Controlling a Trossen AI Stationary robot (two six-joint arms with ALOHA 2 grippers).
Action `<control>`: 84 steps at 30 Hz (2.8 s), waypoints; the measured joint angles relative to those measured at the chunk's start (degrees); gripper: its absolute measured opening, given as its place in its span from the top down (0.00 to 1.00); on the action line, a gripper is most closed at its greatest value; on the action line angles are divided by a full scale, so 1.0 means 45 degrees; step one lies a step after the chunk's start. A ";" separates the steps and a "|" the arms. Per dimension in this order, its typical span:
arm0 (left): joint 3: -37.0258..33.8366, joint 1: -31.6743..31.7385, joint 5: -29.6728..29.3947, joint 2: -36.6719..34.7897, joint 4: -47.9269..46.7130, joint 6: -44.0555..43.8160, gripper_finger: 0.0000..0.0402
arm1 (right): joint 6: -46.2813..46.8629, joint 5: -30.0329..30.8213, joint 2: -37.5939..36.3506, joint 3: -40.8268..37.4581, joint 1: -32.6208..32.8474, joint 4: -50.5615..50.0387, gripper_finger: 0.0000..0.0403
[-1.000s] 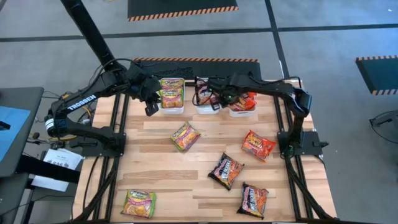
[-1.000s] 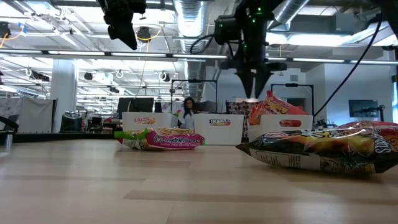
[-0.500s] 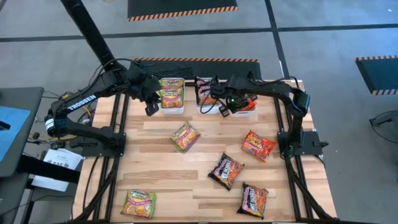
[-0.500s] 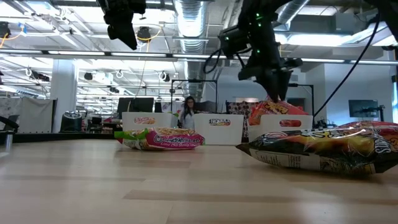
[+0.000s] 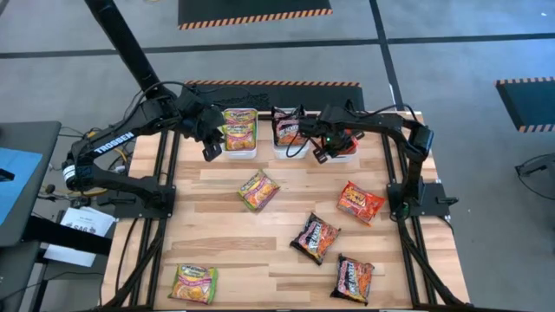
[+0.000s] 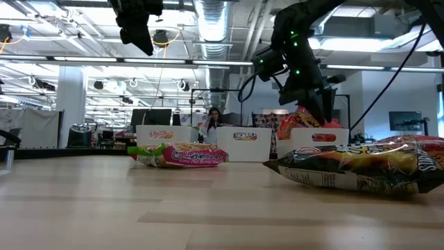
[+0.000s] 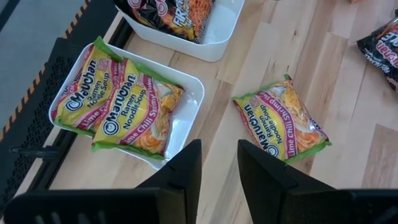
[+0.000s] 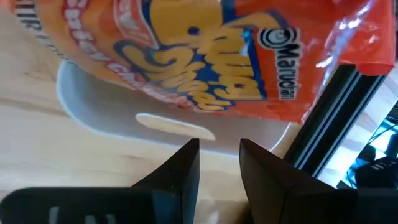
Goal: Sort Maruchan noodles
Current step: Put the orange noodle pack into the right white bin
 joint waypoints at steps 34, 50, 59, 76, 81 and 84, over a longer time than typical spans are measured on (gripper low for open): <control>0.0000 0.0000 -0.0321 0.0000 0.0348 -0.0618 0.77 | -0.1385 0.2490 0.0003 0.0229 -0.1539 0.1690 0.66; 0.0000 0.0000 -0.0936 0.0000 0.0342 -0.0956 0.77 | -0.3647 0.1267 0.0003 0.2398 0.0205 0.2854 0.66; 0.0000 0.0000 -0.0981 0.0000 0.0330 -0.1249 0.77 | -0.4589 -0.0114 0.0042 0.2296 -0.0220 0.4256 0.66; 0.0000 0.0000 -0.0981 0.0000 0.0293 -0.1180 0.77 | -0.4688 -0.0956 0.0777 0.2259 -0.0834 0.4119 0.66; 0.0000 0.0000 -0.0981 0.0000 0.0296 -0.1151 0.77 | -0.4581 -0.1039 0.1014 0.2286 -0.0586 0.4222 0.66; 0.0000 0.0000 -0.0981 0.0000 0.0296 -0.1151 0.77 | -0.4587 -0.1054 0.1093 0.2291 -0.0428 0.4108 0.66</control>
